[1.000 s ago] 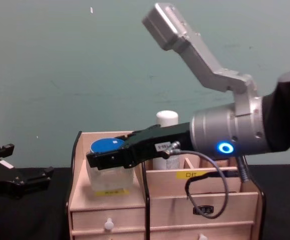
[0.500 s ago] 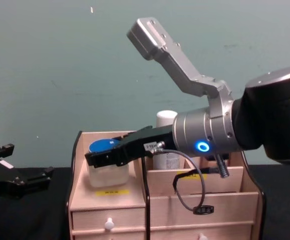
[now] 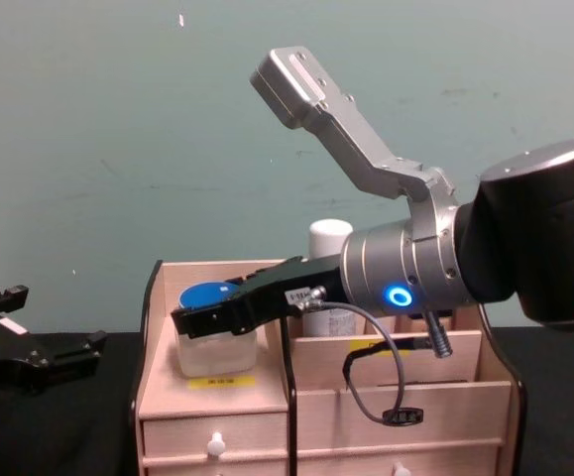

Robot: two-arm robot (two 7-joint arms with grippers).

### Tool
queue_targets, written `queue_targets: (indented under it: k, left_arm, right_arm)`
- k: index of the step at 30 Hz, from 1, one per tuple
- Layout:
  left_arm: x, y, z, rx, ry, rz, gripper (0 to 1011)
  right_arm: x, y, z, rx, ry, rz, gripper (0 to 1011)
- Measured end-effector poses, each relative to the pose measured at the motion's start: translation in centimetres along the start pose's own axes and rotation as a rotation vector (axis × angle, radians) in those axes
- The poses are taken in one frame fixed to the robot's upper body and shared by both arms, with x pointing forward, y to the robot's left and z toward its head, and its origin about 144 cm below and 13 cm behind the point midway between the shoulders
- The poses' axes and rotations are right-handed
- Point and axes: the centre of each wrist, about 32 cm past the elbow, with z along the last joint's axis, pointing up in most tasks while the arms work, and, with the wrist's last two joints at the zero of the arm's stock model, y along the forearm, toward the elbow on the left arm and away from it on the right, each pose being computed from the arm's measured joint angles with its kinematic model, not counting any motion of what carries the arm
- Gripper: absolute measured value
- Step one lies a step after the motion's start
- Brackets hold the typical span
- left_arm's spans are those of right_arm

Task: Pick up the facial cleanser and watermelon frost from the table and place them into the tiered storage box.

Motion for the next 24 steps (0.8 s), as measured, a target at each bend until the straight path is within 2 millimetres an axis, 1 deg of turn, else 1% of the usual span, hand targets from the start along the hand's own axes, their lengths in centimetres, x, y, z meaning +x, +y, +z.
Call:
queue_targets:
  k: [2, 6, 7, 9, 10, 11, 12, 14, 21, 24]
  left_arm:
    - [0.0, 0.0, 0.0, 0.0, 0.0, 0.0, 1010]
    - [0.0, 0.0, 0.0, 0.0, 0.0, 0.0, 1009]
    - [0.0, 0.0, 0.0, 0.0, 0.0, 0.0, 1010]
    - [0.0, 0.0, 0.0, 0.0, 0.0, 0.0, 1010]
    - [0.0, 0.0, 0.0, 0.0, 0.0, 0.0, 1010]
    - [0.0, 0.0, 0.0, 0.0, 0.0, 0.0, 1010]
    - [0.0, 0.0, 0.0, 0.0, 0.0, 0.0, 1010]
    - [0.0, 0.0, 0.0, 0.0, 0.0, 0.0, 1010]
    - [0.0, 0.0, 0.0, 0.0, 0.0, 0.0, 1010]
    - [0.0, 0.0, 0.0, 0.0, 0.0, 0.0, 1010]
  right_arm:
    - [0.0, 0.0, 0.0, 0.0, 0.0, 0.0, 729]
    - [0.0, 0.0, 0.0, -0.002, 0.0, 0.0, 818]
    - [0.0, 0.0, 0.0, -0.002, 0.0, 0.0, 818]
    - [0.0, -0.1, 0.1, 0.004, -0.004, -0.001, 906]
    - [-0.1, -0.1, 0.1, 0.011, -0.008, -0.003, 916]
    - [-0.1, -0.2, 0.1, 0.017, -0.011, -0.005, 969]
    - [-0.2, -0.3, 0.1, 0.024, -0.016, -0.008, 969]
    - [-0.3, -0.6, 0.2, 0.041, -0.029, -0.017, 1003]
    - [-0.7, -1.4, 0.4, 0.083, -0.058, -0.033, 1002]
    - [-1.0, -2.3, 0.4, 0.105, -0.064, -0.035, 1002]
